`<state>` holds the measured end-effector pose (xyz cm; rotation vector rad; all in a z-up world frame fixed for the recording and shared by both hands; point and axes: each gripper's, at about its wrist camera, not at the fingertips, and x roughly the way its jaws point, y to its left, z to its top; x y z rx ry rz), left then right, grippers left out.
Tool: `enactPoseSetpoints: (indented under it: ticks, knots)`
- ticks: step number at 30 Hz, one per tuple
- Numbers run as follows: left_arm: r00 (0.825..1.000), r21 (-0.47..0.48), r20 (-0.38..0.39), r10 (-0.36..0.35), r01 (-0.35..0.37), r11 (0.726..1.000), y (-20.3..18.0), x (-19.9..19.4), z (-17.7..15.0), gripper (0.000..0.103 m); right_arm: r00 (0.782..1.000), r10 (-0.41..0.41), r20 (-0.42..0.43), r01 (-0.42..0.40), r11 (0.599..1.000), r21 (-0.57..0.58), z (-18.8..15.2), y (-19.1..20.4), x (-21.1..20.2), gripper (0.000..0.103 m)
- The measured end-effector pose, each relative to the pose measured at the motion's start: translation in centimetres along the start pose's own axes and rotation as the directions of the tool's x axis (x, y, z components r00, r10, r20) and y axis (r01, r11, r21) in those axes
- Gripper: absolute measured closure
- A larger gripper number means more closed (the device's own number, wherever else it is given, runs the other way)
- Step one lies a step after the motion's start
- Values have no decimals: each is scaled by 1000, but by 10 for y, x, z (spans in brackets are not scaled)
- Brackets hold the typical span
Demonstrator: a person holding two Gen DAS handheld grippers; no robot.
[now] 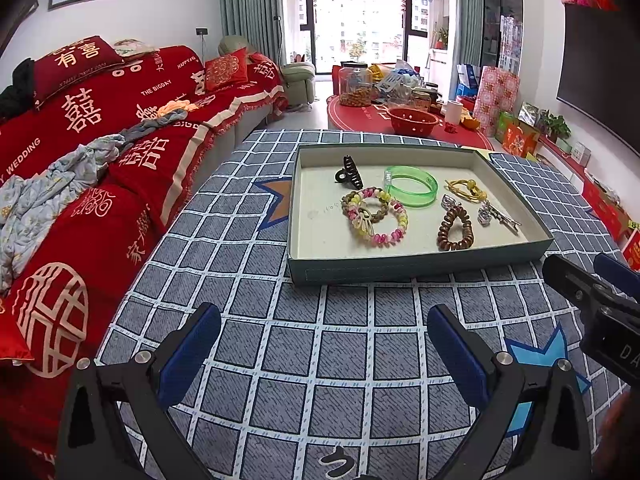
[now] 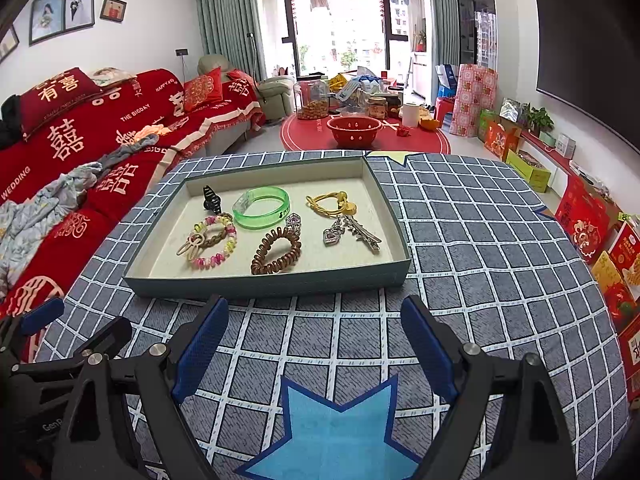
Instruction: Organize jewelry
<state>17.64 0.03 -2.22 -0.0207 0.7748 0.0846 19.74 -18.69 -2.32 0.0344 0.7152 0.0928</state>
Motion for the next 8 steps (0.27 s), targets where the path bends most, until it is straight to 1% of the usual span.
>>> enactPoseSetpoints:
  ticks: [8]
  knots:
    - [1000, 2, 7, 5, -5, 1000, 1, -2, 0, 0, 1000, 1, -1, -1, 1000, 1, 0, 1, 0, 13]
